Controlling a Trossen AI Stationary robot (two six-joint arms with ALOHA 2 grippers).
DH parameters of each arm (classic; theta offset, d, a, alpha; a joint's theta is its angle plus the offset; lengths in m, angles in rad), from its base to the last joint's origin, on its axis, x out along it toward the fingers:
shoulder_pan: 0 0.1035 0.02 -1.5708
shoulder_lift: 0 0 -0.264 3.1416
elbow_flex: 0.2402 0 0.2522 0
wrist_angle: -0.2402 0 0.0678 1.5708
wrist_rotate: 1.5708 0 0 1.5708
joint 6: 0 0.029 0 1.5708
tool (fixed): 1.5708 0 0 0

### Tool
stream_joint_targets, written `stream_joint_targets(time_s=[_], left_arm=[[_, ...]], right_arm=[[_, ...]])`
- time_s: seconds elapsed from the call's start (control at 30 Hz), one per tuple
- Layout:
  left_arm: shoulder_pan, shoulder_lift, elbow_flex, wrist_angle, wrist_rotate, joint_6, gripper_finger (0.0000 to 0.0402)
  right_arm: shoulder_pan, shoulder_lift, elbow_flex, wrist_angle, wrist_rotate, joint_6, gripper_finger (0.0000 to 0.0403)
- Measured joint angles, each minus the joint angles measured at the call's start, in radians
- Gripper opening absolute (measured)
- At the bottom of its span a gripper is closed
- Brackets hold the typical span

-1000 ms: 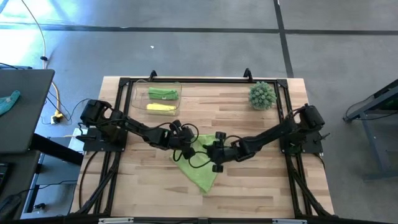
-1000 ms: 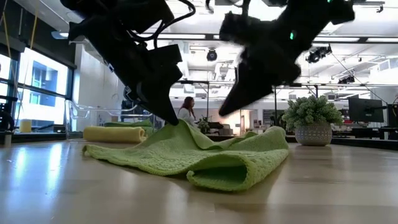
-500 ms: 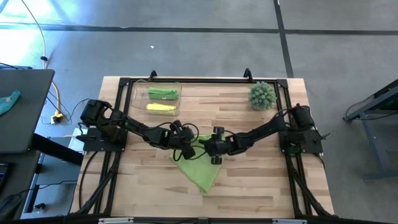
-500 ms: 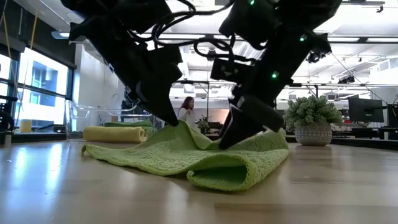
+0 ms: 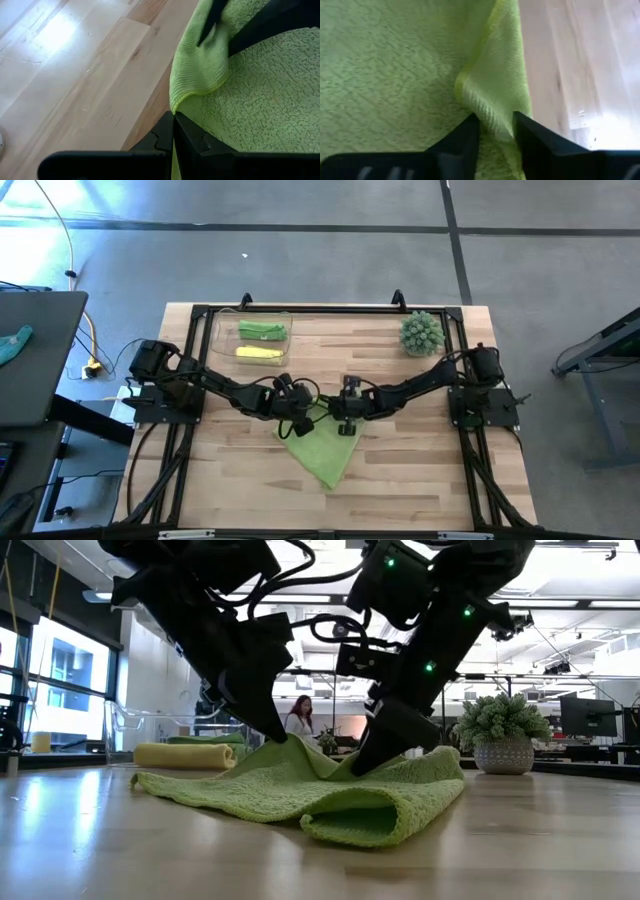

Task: Roll microfiber towels into tight, uniform cylinder then place into a basket
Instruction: Fold the light green microfiber cloth

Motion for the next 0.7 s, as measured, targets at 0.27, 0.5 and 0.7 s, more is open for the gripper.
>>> stream_joint_targets(time_s=[0.27, 0.5, 0.7], left_arm=[[0.000, 0.000, 0.000, 0.000, -0.001, 0.000, 0.0000], [-0.006, 0.000, 0.000, 0.002, -0.030, 0.039, 0.0027], [-0.008, 0.000, 0.000, 0.046, 0.036, 0.106, 0.0092]], right_arm=[[0.013, -0.006, 0.000, -0.026, -0.013, 0.008, 0.0007], [0.016, -0.109, 0.000, -0.098, -0.062, 0.128, 0.0007], [0.016, -0.221, 0.000, -0.168, -0.127, 0.241, 0.0004]])
